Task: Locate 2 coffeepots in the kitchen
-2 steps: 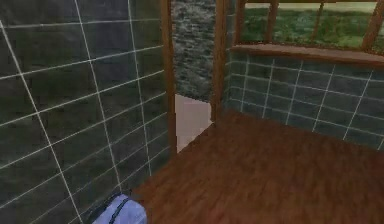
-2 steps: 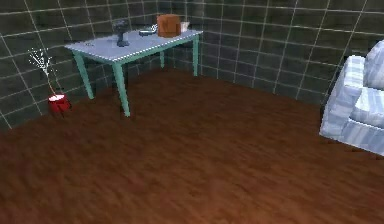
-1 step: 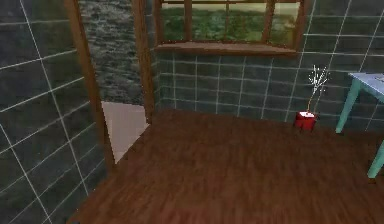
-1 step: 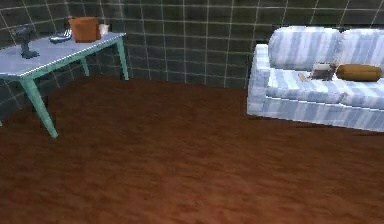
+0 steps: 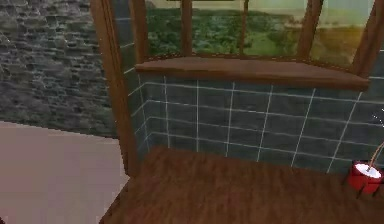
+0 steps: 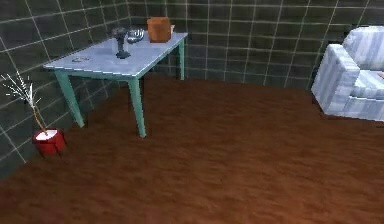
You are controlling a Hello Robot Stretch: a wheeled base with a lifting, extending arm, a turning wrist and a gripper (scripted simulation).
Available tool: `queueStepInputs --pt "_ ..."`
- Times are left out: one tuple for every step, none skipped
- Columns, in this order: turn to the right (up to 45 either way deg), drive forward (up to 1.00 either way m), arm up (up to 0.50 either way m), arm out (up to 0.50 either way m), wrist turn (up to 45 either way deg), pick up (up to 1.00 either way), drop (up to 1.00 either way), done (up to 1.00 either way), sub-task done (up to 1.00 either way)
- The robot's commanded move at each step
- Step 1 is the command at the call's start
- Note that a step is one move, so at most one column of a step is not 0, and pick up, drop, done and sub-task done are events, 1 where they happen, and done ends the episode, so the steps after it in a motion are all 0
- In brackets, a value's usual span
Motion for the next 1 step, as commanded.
queueStepInputs --pt "6.0 0.00 0.00 0.00 0.0 0.00 0.00 0.00 0.00"
